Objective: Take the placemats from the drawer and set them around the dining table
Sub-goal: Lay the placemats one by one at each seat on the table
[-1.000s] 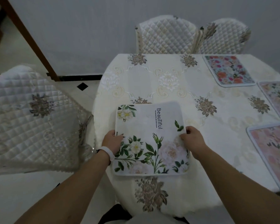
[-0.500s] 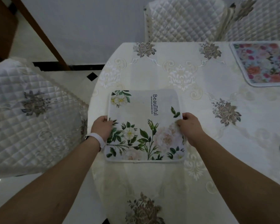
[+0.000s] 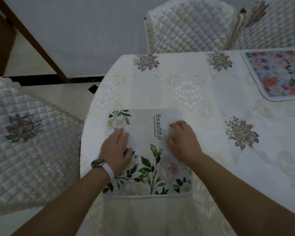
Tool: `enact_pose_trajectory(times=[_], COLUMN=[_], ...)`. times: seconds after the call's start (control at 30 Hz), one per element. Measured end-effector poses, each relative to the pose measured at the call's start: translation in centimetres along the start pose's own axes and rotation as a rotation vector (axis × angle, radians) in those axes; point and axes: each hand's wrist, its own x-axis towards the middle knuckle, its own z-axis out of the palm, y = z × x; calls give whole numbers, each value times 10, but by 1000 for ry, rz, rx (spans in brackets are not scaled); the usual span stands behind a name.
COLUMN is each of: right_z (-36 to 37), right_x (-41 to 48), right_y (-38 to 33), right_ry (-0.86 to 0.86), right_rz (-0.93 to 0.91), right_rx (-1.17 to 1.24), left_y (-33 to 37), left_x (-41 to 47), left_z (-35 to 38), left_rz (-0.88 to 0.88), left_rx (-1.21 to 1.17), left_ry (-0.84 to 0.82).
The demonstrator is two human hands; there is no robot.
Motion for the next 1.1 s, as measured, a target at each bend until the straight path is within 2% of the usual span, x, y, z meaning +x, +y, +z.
enact_pose_trajectory(times=[0.1, 0.23, 0.43, 0.57, 0.9, 1.1], right_z=[15, 43, 54, 48, 24, 26], right_x=[25, 51, 63, 77, 53, 3], right_y=[-17, -31, -23, -14, 43, 39], right_ry=[-110, -253, -204, -185, -84, -44], right_rz=[-151, -223, -223, -154, 131, 157], right_rx=[-100, -231, -306, -288, -238, -235], left_y=[12, 25, 21, 21, -17, -18], left_x=[35, 68, 86, 92, 63, 13], left_z=[6, 16, 20, 20, 5, 8], left_rz=[46, 51, 22, -7, -263, -343], left_rx=[89, 181, 224, 233, 157, 133], left_ry=[-100, -136, -91, -89, -21, -18])
